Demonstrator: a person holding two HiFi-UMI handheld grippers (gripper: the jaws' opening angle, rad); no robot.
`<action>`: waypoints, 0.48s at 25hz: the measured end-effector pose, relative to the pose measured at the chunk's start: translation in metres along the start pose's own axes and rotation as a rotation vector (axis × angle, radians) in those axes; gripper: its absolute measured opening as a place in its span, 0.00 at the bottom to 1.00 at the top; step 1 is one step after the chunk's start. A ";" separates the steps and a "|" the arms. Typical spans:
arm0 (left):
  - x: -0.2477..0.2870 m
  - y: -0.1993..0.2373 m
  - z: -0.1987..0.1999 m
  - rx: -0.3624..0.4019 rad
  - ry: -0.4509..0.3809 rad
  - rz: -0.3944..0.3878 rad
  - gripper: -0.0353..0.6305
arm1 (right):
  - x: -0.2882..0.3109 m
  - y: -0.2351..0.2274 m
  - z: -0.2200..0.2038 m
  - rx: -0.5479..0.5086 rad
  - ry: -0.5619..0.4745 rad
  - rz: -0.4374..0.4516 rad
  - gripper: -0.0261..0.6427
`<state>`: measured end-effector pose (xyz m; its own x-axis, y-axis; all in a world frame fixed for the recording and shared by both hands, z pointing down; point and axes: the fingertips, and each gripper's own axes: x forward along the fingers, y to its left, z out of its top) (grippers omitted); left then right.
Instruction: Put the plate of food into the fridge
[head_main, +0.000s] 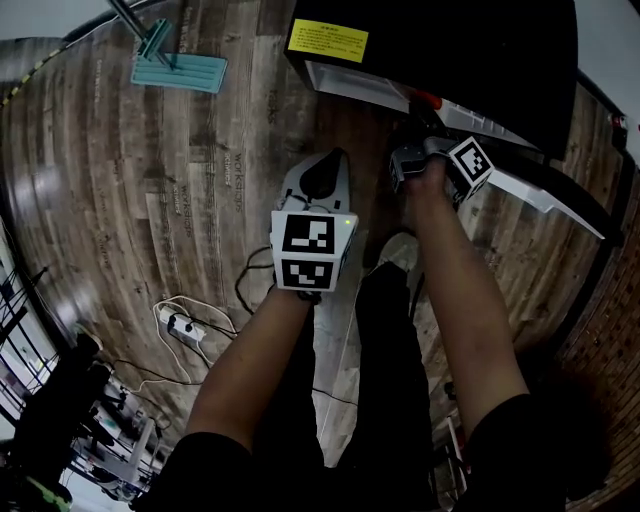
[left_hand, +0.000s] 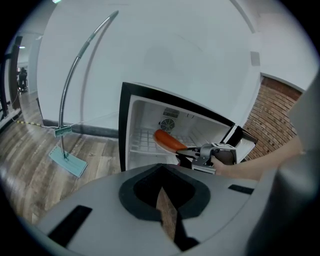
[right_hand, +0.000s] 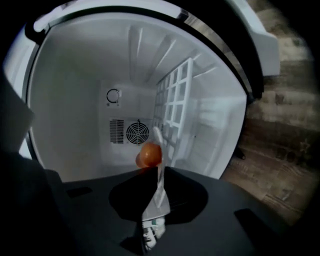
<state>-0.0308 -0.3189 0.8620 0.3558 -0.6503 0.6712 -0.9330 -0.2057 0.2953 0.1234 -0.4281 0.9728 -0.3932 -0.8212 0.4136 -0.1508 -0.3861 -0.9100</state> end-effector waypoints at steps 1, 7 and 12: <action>0.000 -0.001 -0.001 0.005 0.005 -0.001 0.05 | 0.002 -0.002 -0.001 -0.020 0.006 -0.028 0.10; 0.001 -0.007 -0.003 0.009 0.019 -0.011 0.05 | -0.003 -0.003 -0.009 -0.174 0.060 -0.092 0.26; 0.000 -0.011 0.002 0.016 0.016 -0.015 0.05 | -0.030 -0.003 -0.023 -0.235 0.118 -0.094 0.11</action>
<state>-0.0206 -0.3186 0.8574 0.3704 -0.6354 0.6776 -0.9283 -0.2270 0.2945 0.1148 -0.3930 0.9621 -0.4682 -0.7263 0.5032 -0.3925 -0.3392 -0.8549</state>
